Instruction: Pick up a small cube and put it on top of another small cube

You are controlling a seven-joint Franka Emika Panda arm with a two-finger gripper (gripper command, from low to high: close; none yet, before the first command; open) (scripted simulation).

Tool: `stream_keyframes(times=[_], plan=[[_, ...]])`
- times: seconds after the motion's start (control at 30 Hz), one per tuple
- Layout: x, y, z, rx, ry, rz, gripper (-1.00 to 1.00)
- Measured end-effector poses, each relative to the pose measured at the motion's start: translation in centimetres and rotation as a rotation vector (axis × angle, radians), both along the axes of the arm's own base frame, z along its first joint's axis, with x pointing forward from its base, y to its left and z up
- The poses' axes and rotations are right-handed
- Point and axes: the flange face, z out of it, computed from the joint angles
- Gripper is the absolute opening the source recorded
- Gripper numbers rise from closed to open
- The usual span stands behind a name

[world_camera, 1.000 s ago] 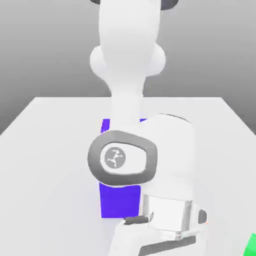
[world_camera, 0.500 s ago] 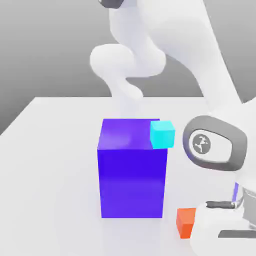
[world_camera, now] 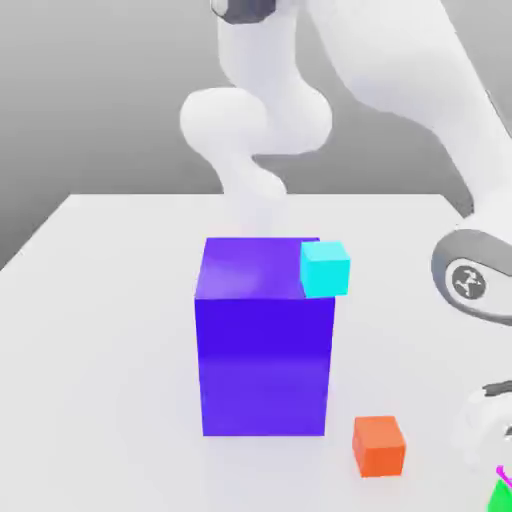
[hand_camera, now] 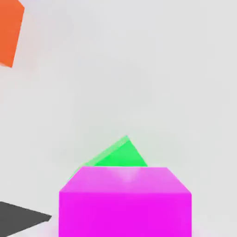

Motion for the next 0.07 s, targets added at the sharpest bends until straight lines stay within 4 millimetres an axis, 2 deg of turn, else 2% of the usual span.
stream_keyframes(times=[0.07], plan=[[0.0, 0.0, 0.0, 0.0, 0.0, 0.0, 1.0]])
